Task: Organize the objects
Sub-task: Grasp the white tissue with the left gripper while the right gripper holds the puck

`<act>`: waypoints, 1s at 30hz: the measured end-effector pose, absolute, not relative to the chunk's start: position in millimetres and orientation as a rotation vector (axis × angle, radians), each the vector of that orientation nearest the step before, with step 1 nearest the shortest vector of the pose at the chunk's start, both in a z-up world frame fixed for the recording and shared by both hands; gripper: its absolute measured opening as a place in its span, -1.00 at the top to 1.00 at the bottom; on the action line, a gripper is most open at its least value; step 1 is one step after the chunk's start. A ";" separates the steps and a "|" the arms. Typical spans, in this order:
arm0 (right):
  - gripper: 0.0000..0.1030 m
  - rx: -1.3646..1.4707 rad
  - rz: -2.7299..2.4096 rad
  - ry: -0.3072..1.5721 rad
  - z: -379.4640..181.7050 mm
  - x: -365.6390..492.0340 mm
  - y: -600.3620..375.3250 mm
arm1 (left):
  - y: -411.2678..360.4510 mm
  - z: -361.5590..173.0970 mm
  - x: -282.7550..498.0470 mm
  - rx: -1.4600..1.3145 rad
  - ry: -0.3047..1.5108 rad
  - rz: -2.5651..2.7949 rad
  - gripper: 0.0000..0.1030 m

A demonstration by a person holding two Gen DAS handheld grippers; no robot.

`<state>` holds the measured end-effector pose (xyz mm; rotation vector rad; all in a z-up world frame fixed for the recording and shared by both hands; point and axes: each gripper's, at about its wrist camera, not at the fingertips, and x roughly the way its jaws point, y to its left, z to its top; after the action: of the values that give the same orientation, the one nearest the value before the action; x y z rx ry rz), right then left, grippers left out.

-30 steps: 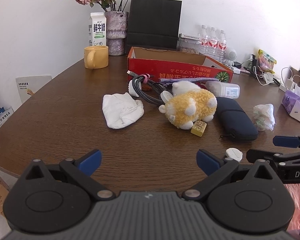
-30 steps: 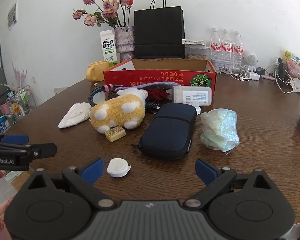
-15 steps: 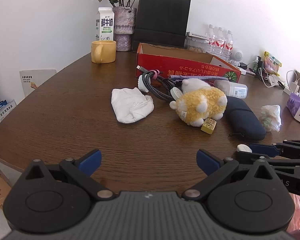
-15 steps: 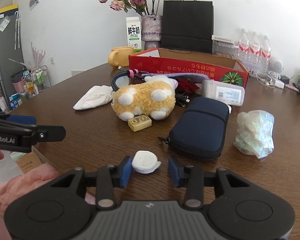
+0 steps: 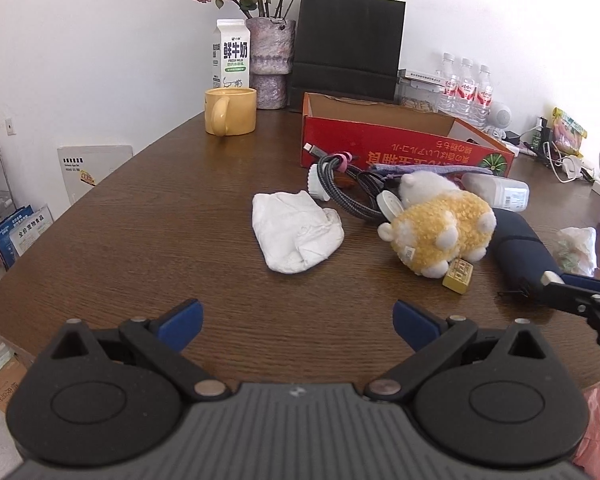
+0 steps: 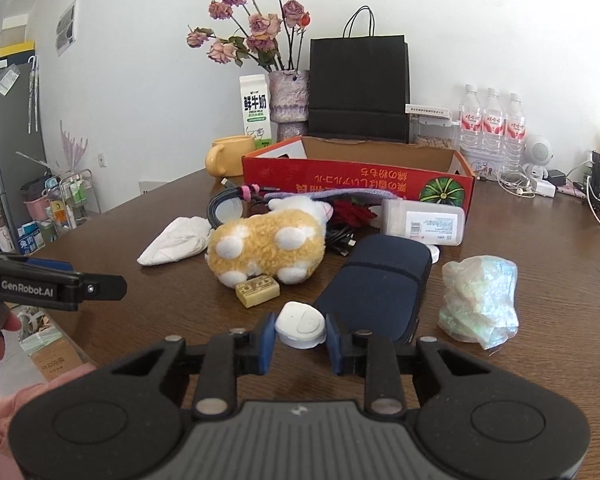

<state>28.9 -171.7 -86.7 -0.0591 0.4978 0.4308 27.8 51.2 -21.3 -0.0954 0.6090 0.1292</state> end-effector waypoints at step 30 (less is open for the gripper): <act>0.50 -0.015 0.304 0.386 -68.4 68.1 -202.9 | 63.0 -39.6 165.0 -0.085 0.757 0.249 -1.00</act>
<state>68.1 -202.9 -68.4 -0.0152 0.3862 0.3043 165.0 63.0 -39.6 -0.0851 0.7570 0.2487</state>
